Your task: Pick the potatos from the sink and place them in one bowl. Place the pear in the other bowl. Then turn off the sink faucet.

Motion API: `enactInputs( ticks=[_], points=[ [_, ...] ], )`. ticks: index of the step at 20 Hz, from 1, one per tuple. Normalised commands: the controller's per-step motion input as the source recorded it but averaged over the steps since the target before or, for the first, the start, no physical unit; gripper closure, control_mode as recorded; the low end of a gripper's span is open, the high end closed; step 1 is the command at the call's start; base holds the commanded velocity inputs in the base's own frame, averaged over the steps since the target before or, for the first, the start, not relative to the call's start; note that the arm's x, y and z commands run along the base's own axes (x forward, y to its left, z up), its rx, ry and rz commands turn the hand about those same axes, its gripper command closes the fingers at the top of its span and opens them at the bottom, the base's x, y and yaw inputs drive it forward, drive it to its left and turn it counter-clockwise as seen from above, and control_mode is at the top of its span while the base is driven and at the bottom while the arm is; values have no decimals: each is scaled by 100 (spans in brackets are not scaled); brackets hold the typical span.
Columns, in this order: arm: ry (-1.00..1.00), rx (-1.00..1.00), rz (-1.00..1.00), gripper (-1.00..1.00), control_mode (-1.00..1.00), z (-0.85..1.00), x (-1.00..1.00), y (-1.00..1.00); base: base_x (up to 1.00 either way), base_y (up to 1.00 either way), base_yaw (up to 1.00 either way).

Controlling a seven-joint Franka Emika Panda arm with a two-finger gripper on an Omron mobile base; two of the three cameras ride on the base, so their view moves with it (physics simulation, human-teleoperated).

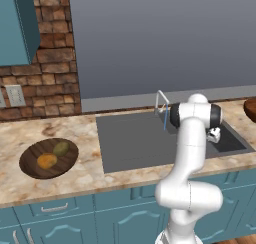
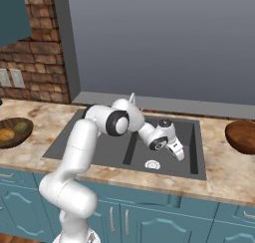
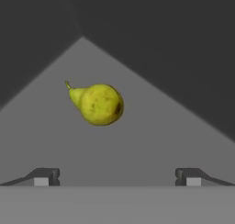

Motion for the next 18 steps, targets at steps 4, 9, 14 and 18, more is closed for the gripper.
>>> enactInputs(
  ticks=[4, 9, 14, 18],
  points=[
    [0, 0, 0, -100, -100, -21, 34, -14, 0, 0, 0],
    [0, 0, 0, -100, -100, -20, 30, -16, 0, 0, 0],
    [0, 0, 0, -100, -100, -30, 31, -11, 0, 0, 0],
    [0, 0, 0, -100, -100, -25, 34, -9, 0, 0, 0]
  ],
)
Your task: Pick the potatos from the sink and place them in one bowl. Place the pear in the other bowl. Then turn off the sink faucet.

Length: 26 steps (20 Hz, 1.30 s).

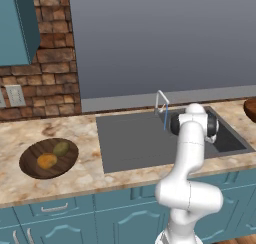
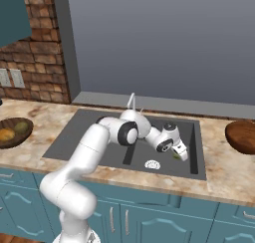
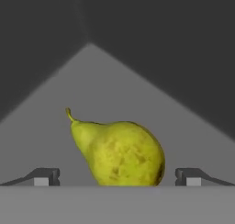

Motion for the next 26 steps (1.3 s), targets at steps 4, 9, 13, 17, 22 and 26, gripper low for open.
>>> enactInputs(
  ticks=[4, 9, 13, 17, 22, 26],
  points=[
    [0, 0, 0, -100, -100, -20, 29, -11, 0, 0, 0],
    [0, 0, 0, -100, -100, -22, 22, -9, 0, 0, 0],
    [6, 0, 0, 100, -100, -16, 2, 1, 0, 0, 0],
    [9, 0, 0, 100, -100, -13, 0, 9, 0, 0, 0],
    [0, 0, 0, 100, -100, 0, 0, 2, 0, 0, 0],
    [-1, 0, 0, 100, -100, 24, -17, 0, 0, 0, 0]
  ],
)
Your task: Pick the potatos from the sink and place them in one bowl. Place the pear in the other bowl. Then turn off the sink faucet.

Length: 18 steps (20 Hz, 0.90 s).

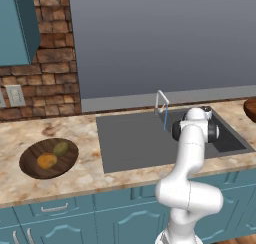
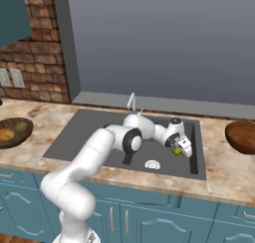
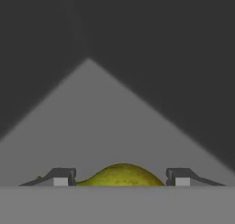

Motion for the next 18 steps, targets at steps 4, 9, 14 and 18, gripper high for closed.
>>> enactInputs(
  ticks=[4, 9, 14, 18],
  points=[
    [-2, 0, 0, 100, -100, 39, -22, 0, 0, 0, 0],
    [-1, 0, 0, 100, -100, 36, -22, 0, 0, 0, 0],
    [-1, 0, 0, 100, -100, 51, -17, 1, 0, 0, 0],
    [0, -2, 0, 100, -100, 52, -10, 16, 0, 0, 0]
  ],
)
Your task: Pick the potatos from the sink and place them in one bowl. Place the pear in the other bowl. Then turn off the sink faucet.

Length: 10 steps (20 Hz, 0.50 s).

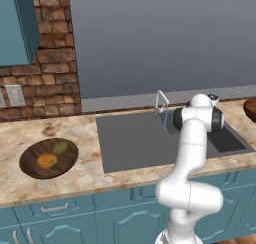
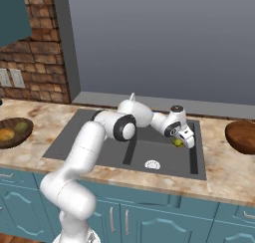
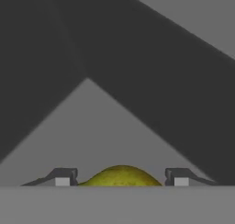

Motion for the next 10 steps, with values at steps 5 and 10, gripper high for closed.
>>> enactInputs(
  ticks=[5, 10],
  points=[
    [0, -6, 0, 100, -100, 50, -18, 32, 0, 0, 0],
    [0, -4, 0, 100, -100, 58, -23, 13, 0, 0, 0]
  ],
)
